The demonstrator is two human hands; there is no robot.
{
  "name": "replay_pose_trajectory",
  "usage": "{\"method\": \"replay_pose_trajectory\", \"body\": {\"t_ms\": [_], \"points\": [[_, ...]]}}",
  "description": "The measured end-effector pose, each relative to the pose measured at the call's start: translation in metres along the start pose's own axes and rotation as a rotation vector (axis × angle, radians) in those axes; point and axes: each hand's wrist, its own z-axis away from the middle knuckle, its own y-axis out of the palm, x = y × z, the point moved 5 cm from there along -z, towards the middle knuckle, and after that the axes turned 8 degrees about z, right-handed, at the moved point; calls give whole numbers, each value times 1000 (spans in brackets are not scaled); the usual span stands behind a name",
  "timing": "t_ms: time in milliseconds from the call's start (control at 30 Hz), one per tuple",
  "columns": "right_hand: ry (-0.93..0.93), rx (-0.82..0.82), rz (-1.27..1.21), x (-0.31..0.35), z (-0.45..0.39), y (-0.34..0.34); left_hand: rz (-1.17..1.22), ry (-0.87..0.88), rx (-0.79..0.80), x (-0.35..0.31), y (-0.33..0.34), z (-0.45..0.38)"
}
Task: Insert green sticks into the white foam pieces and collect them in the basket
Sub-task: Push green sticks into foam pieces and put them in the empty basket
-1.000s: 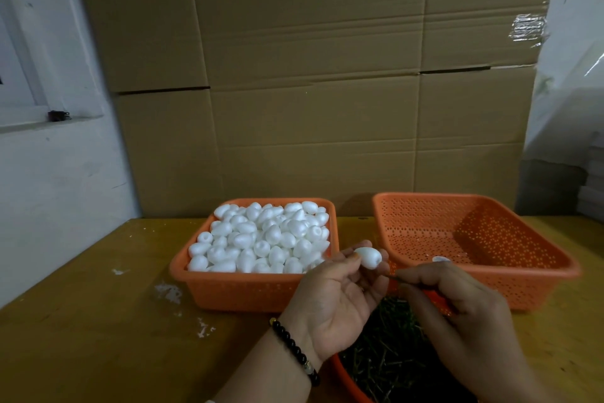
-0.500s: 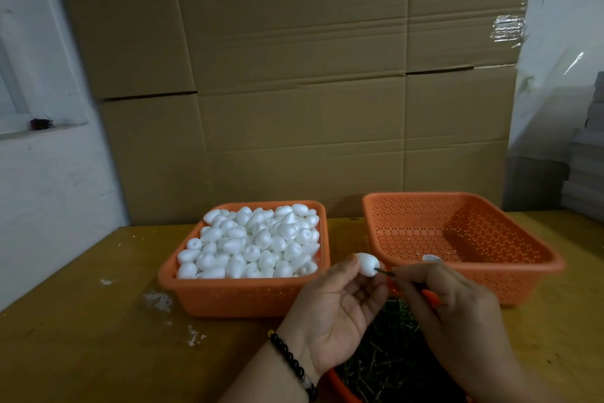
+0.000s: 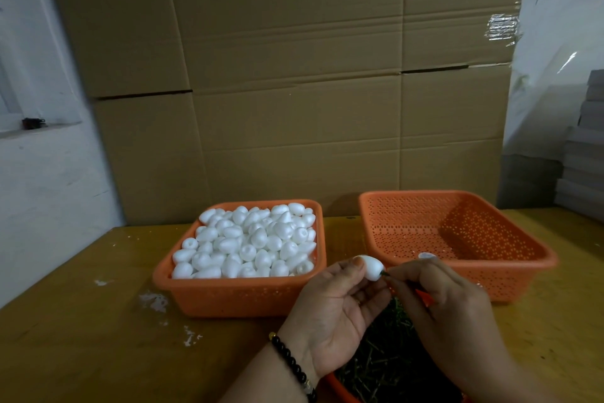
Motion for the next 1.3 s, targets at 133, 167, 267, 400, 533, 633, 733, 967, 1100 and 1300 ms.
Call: {"method": "replay_pose_trajectory", "body": {"t_ms": [133, 167, 267, 400, 533, 633, 733, 967, 1100, 1300], "points": [[19, 17, -6, 0, 0, 1, 10, 5, 1, 0, -1, -1], [26, 22, -11, -1, 0, 2, 11, 6, 1, 0, -1, -1], [45, 41, -32, -2, 0, 3, 18, 9, -4, 1, -1, -2], [57, 68, -30, -2, 0, 4, 18, 12, -10, 2, -1, -3], [66, 94, -27, -3, -1, 4, 14, 24, -15, 2, -1, -3], [71, 100, -35, -4, 0, 4, 6, 33, -10, 2, -1, -2], [80, 112, -49, -4, 0, 4, -3, 41, -14, 1, 0, -3], [95, 130, -38, -4, 0, 6, 3, 44, -16, 1, 1, -2], [115, 124, -48, -4, 1, 6, -1, 48, -22, 1, 1, -1], [118, 122, -60, -3, 1, 5, 3, 58, -33, 2, 4, 1]]}}
